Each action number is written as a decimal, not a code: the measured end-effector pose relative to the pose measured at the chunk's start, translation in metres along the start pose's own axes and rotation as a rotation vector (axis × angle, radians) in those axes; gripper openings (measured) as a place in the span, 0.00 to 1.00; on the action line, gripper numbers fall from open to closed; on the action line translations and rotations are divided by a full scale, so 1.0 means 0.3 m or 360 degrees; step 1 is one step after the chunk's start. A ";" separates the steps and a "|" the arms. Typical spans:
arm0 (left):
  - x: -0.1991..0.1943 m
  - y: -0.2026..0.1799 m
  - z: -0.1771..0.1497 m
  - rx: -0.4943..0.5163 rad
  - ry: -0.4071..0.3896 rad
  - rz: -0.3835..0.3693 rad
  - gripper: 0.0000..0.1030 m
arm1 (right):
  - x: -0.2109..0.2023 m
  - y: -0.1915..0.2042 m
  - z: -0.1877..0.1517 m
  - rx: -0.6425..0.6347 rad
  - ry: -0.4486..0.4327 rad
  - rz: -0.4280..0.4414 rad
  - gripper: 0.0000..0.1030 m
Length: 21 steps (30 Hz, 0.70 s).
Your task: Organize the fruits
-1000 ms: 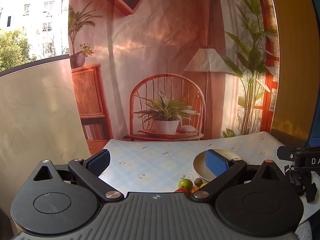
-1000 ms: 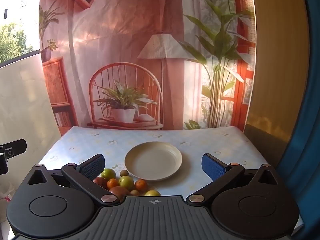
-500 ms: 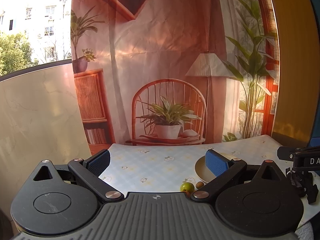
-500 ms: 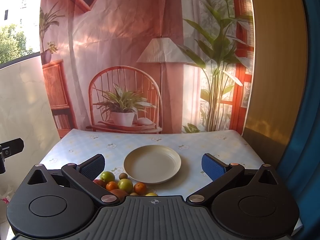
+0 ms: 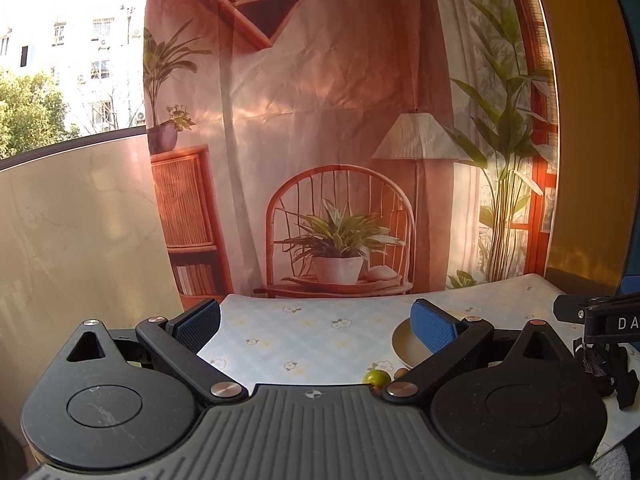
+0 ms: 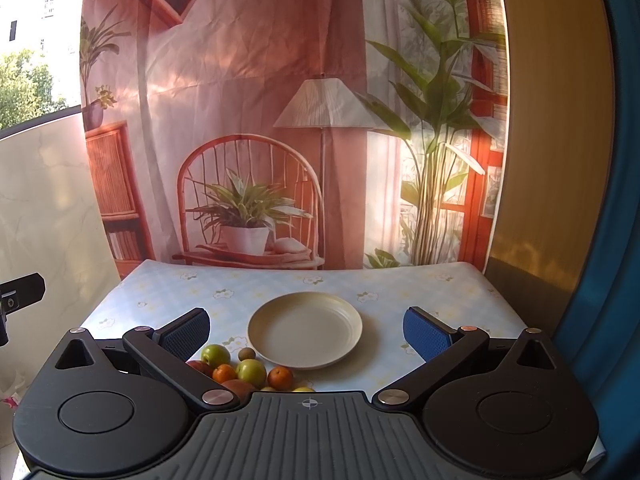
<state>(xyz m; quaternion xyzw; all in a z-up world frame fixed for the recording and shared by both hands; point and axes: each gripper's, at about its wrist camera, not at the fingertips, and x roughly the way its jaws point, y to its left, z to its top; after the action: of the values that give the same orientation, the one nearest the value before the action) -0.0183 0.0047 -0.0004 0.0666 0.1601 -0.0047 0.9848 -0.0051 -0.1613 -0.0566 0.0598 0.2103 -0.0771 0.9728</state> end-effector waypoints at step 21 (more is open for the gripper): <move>-0.001 0.008 0.007 -0.0002 -0.0002 -0.0003 0.99 | -0.001 0.000 -0.005 -0.0004 -0.0005 0.0001 1.00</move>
<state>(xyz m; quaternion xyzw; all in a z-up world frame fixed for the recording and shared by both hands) -0.0179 0.0069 0.0021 0.0658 0.1595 -0.0056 0.9850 -0.0059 -0.1610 -0.0578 0.0586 0.2087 -0.0768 0.9732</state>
